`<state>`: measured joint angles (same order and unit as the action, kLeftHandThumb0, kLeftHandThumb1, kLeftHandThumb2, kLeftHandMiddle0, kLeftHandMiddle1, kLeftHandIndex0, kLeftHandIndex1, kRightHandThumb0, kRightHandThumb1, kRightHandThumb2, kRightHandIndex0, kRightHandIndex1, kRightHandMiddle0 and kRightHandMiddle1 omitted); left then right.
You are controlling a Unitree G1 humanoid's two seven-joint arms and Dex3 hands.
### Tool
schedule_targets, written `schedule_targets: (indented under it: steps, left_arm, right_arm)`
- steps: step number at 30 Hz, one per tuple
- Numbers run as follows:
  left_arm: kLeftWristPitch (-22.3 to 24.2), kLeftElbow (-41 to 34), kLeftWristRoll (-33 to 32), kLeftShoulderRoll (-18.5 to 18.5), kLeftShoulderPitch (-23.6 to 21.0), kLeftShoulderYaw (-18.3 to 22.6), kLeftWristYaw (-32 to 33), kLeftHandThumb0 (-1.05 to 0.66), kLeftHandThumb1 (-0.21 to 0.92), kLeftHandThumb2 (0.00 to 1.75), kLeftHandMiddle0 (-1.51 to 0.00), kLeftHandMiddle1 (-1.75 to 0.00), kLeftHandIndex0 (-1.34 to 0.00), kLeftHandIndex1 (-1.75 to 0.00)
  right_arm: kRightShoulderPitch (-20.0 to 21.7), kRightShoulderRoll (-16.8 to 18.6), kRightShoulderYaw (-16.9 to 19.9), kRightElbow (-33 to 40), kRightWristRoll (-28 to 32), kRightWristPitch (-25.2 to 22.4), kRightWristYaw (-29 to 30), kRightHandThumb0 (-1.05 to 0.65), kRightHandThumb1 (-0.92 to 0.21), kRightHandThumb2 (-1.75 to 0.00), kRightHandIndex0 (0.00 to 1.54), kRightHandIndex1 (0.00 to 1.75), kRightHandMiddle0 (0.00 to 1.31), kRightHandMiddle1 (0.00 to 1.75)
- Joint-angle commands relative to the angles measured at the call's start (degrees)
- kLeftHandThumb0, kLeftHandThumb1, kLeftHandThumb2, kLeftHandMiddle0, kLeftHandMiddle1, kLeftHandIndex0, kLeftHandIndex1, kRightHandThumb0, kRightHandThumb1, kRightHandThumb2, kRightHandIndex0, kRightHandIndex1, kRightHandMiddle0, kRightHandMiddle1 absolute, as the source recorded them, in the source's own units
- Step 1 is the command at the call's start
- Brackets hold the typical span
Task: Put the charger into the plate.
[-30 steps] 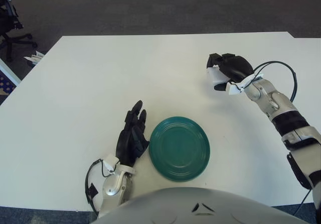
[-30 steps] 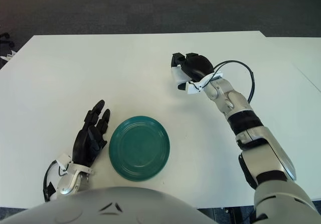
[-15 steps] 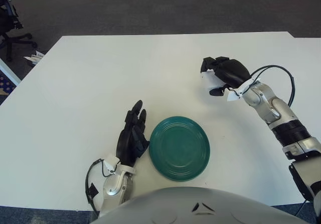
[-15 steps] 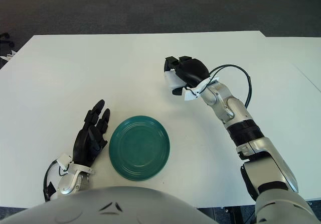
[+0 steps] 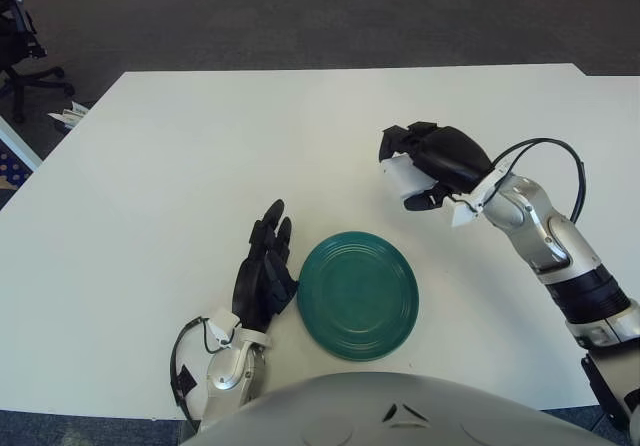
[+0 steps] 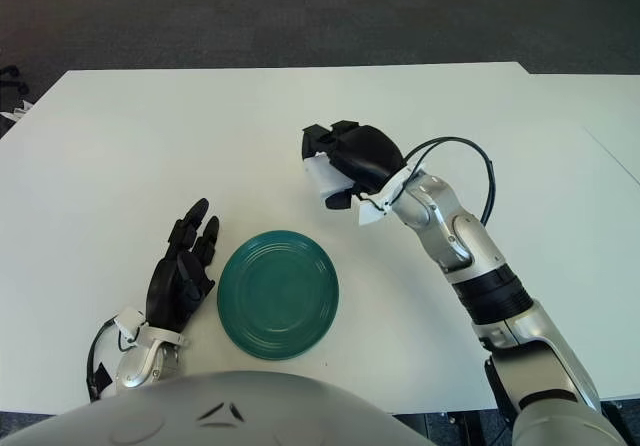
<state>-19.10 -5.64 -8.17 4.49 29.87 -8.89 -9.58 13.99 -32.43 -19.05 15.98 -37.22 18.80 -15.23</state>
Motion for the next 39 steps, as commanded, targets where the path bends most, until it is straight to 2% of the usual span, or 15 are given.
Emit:
schedule_targets:
  steps: [1,9,13,20,25,30,36,39]
  left_arm:
    - [1.58,1.76,0.78,-0.52,1.3,0.07,0.74,-1.02,0.92,1.08,-0.19,0.0,0.0,-0.45]
    - [2.44,0.55,2.3,-0.65,1.2,-0.47,1.23,-1.02,0.92,1.09,-0.19,0.0,0.0,-0.45]
    - [2.28,1.06,0.73,-0.37,1.52,-0.36,0.36,-1.0,0.92,1.09,-0.2,-0.01,0.0,-0.45]
    - [3.22,2.06,-3.0,-0.44,1.19,-0.66,-1.84,-1.0,0.92,1.08,-0.19,-0.01,0.0,-0.41]
    - [5.01,1.47,-8.56,-0.1,1.01,-1.16,-5.03,-1.01,0.92,1.07,-0.34,-0.05,0.0,-0.57]
    - [4.71,1.23,-11.93,1.07,0.88,-2.0,-7.11,-1.01,0.92,1.06,-0.39,-0.06,0.0,-0.62]
    - [3.87,0.89,-13.9,2.31,0.74,-2.59,-8.24,-1.0,0.92,1.03,-0.44,-0.07,0.0,-0.67]
    - [3.99,-0.19,-13.86,2.36,1.14,-2.84,-8.18,-0.99,0.92,1.02,-0.51,-0.12,-0.01,-0.78]
  right_arm:
    - [-1.38,0.59,-0.21,3.39,0.26,0.68,-1.38,-0.49,-0.28,-1.36,1.13,1.75,0.64,1.75]
    - [-1.71,0.72,-0.99,8.73,2.22,0.39,-7.49,-0.5,-0.26,-1.38,1.15,1.75,0.65,1.75]
    - [-1.91,1.21,-0.98,11.51,1.65,-0.61,-9.94,-0.5,-0.27,-1.38,1.17,1.75,0.65,1.75]
    - [-1.33,1.69,-1.72,13.55,-0.07,1.59,-11.0,-0.49,-0.28,-1.36,1.19,1.75,0.64,1.75]
    - [-1.28,1.27,-2.69,14.46,0.85,2.76,-13.37,-0.49,-0.28,-1.36,1.2,1.75,0.64,1.75]
    - [-1.66,1.21,-3.66,15.15,1.62,3.91,-15.36,-0.49,-0.28,-1.36,1.2,1.75,0.64,1.75]
    - [-2.04,1.63,-4.16,16.14,3.16,1.65,-19.28,-0.49,-0.28,-1.36,1.19,1.75,0.64,1.75]
    - [-1.66,1.39,-4.66,16.7,4.64,-0.46,-22.57,-0.48,-0.32,-1.31,1.13,1.75,0.61,1.75]
